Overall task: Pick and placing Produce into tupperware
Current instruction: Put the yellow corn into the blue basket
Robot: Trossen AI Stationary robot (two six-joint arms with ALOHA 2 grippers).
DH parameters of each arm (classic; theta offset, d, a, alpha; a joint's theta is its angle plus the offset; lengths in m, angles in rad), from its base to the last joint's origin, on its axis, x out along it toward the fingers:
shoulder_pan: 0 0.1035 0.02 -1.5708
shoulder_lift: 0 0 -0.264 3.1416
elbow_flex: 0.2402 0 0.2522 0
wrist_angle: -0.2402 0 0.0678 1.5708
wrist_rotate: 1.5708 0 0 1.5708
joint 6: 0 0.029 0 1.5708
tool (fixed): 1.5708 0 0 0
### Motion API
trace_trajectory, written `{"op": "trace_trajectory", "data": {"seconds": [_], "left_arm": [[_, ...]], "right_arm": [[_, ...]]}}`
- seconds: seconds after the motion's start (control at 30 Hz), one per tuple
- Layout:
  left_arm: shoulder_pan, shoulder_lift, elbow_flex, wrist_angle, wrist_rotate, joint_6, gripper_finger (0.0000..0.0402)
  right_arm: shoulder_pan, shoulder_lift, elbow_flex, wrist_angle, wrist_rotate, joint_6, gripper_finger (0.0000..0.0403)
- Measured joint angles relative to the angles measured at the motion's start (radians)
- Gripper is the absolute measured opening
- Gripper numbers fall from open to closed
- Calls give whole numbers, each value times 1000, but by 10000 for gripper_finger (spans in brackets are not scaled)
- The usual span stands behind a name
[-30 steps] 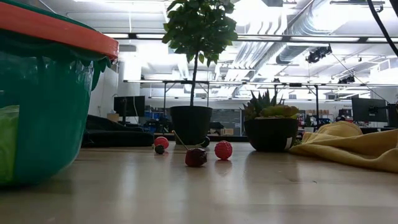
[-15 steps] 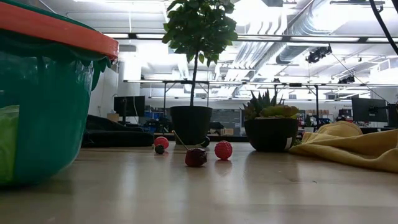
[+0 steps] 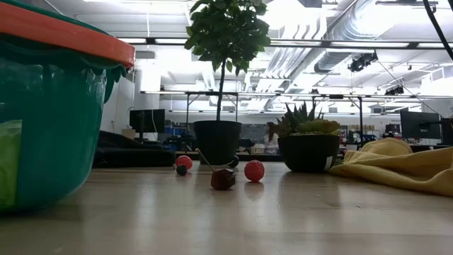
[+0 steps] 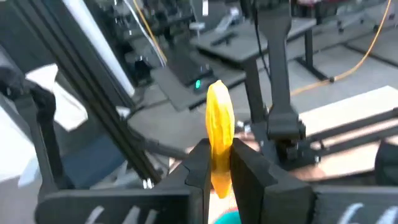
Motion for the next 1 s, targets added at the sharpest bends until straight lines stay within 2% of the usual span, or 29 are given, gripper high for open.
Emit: {"op": "trace_trajectory", "data": {"seconds": [0.4,0.63,1.0], "left_arm": [[0,25,0,0,36,-83,88],[0,26,0,74,57,-82,93],[0,31,0,118,79,-83,201]], "right_arm": [[-15,-24,0,42,3,-57,35],[-15,-37,0,41,6,-83,35],[-26,-63,0,64,14,-134,35]]}}
